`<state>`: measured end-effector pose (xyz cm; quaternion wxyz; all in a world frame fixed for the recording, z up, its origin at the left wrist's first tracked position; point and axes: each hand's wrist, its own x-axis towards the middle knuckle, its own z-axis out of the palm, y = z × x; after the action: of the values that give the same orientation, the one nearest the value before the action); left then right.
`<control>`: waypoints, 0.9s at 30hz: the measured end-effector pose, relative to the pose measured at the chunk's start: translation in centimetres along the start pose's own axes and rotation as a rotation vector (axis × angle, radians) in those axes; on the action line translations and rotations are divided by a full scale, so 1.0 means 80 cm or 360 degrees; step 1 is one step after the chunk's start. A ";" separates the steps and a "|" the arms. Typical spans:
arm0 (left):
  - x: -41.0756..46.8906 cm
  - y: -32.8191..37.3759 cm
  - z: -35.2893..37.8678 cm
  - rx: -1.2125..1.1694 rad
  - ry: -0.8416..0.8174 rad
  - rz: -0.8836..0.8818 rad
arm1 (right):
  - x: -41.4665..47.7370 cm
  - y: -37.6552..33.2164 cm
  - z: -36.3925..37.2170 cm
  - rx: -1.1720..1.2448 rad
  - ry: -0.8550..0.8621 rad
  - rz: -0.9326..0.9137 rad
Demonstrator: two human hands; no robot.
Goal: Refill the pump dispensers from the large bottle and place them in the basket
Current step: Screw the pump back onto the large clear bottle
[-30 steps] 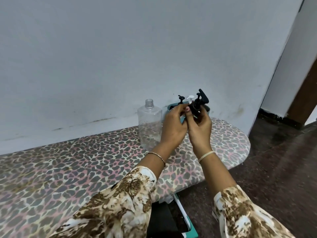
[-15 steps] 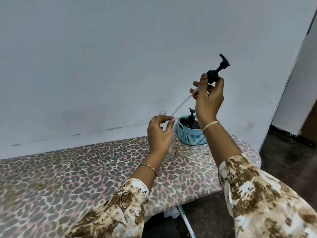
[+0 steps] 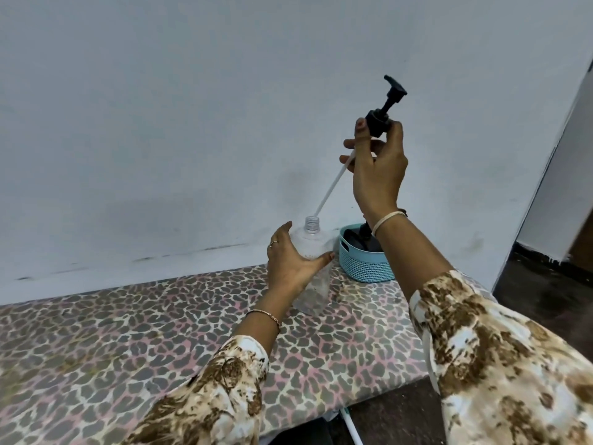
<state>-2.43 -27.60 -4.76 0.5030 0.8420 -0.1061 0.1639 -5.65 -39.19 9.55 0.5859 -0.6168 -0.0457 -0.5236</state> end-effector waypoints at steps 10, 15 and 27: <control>0.012 -0.018 0.018 0.0018 -0.0146 0.0074 | -0.007 0.043 0.020 -0.0138 -0.0258 0.0156; 0.007 -0.024 0.018 0.0081 -0.0118 0.0116 | -0.022 0.071 0.023 -0.0194 -0.0390 0.0323; 0.002 -0.023 0.019 0.0089 -0.0098 0.0133 | -0.051 0.111 0.004 -0.0081 -0.0677 0.0552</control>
<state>-1.41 -28.07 -6.83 0.4686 0.8551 -0.1519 0.1617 -1.34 -39.45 0.79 0.6284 -0.7259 -0.0483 -0.2754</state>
